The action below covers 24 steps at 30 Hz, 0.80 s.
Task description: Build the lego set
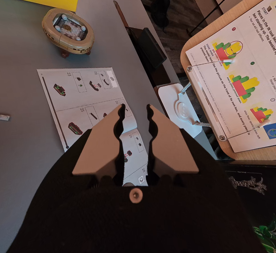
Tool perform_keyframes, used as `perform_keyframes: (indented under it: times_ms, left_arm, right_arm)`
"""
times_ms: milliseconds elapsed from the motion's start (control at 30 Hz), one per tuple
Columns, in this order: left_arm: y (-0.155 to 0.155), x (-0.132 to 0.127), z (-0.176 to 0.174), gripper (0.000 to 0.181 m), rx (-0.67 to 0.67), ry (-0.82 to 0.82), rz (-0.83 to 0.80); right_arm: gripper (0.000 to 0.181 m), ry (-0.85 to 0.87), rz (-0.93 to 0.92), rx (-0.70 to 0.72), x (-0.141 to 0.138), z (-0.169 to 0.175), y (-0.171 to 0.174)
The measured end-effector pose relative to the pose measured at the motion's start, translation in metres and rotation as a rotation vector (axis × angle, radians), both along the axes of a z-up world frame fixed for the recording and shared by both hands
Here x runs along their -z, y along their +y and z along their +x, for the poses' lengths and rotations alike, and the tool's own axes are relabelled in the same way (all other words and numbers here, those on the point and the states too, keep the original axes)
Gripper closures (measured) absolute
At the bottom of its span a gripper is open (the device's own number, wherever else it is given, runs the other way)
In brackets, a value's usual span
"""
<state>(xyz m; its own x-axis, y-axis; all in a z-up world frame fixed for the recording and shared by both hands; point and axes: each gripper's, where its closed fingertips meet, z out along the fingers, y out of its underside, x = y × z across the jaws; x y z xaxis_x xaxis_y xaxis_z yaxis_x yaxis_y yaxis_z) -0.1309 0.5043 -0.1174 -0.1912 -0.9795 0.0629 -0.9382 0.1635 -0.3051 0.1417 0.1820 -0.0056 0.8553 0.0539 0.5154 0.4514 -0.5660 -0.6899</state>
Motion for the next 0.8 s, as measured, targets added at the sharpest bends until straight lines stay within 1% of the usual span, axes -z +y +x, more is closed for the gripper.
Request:
perform_keyframes:
  times_ms: [100,167,267,433,500,633,800]
  left_arm:
    - [0.002,0.018,-0.004,0.147,-0.043,0.118,-0.007]
    - [-0.010,0.024,-0.009,0.149,-0.021,0.168,-0.068]
    - [-0.021,0.025,-0.016,0.148,0.000,0.208,-0.113]
    - [-0.036,0.022,-0.038,0.146,-0.032,0.303,-0.214]
    - [-0.030,0.022,-0.043,0.144,-0.052,0.322,-0.180]
    - [-0.023,0.012,-0.039,0.147,-0.074,0.260,-0.160]
    - [-0.008,0.013,-0.059,0.151,-0.165,0.310,-0.123]
  right_arm:
    - [0.153,0.000,0.000,0.002,0.000,0.001,0.000]
    - [0.153,-0.001,-0.003,0.003,0.001,0.001,0.000]
    - [0.153,-0.006,-0.015,0.009,0.003,0.003,-0.001]
    - [0.153,-0.004,-0.026,0.011,0.007,0.004,0.000]
    - [0.153,-0.002,-0.030,0.011,0.008,0.004,0.000]
    - [0.153,-0.005,-0.044,0.015,0.012,0.005,0.000]
    - [0.153,-0.004,-0.046,0.018,0.013,0.006,0.000]
